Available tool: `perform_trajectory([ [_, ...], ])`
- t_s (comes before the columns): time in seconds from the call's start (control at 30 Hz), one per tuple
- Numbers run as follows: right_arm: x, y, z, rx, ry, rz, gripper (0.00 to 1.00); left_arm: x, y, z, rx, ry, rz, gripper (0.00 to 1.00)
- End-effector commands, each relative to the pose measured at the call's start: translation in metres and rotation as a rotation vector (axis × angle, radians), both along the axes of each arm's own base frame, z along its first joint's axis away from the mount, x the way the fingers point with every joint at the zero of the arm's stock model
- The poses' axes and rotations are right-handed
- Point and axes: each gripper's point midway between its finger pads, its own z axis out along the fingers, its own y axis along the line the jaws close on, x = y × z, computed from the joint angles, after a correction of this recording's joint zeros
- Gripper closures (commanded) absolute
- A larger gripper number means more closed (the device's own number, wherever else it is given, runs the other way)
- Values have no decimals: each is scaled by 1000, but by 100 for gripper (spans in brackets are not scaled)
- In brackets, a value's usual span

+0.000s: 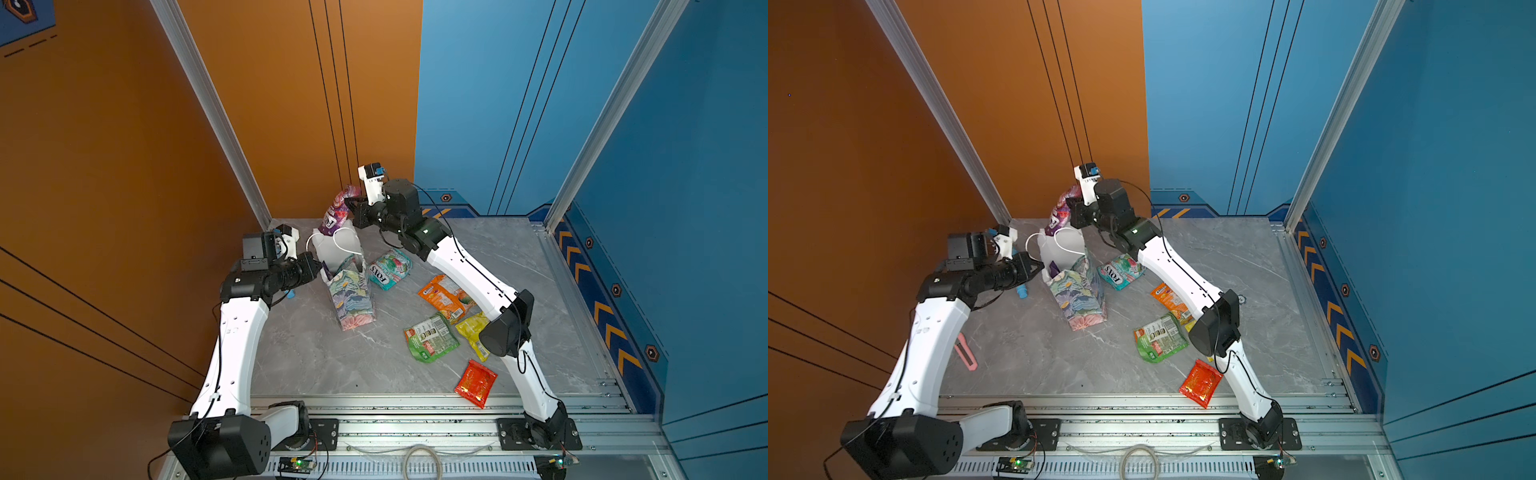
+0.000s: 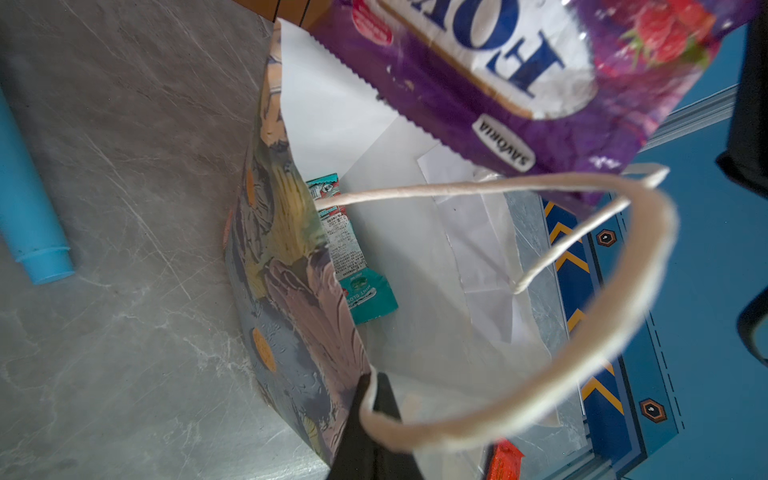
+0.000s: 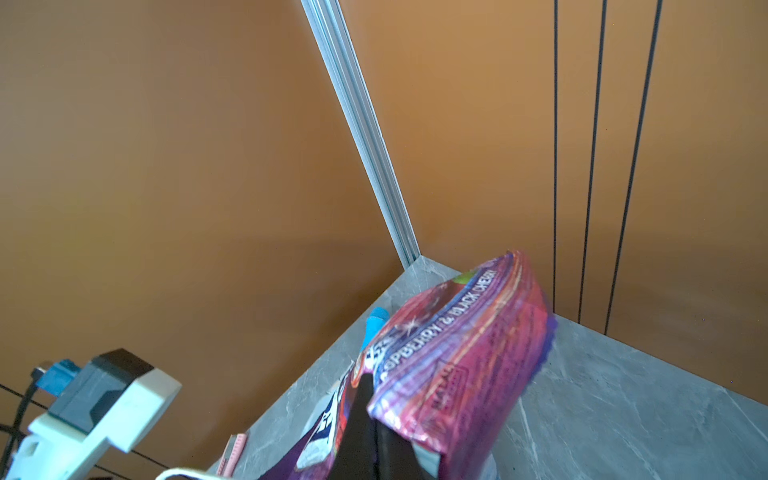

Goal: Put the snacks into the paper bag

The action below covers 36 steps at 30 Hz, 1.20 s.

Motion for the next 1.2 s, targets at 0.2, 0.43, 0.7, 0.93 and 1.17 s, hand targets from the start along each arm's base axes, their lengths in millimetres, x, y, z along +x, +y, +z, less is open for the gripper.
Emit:
perform_trajectory([
  [0.2, -38, -24, 47, 17, -101, 41, 100, 4, -2, 15, -3, -49, -19, 100],
  [0.43, -52, -35, 42, -27, -111, 57, 100, 4, 0, 16, -2, -51, -13, 100],
  [0.7, -70, -38, 28, -89, -126, 123, 100, 6, 0, 14, -5, -44, -15, 100],
  [0.93, -88, -24, 18, -125, -129, 239, 100, 7, -1, 14, -7, -44, -17, 100],
  [1.17, -101, -10, 9, -145, -114, 350, 100, 6, -1, 16, -8, -50, -18, 100],
])
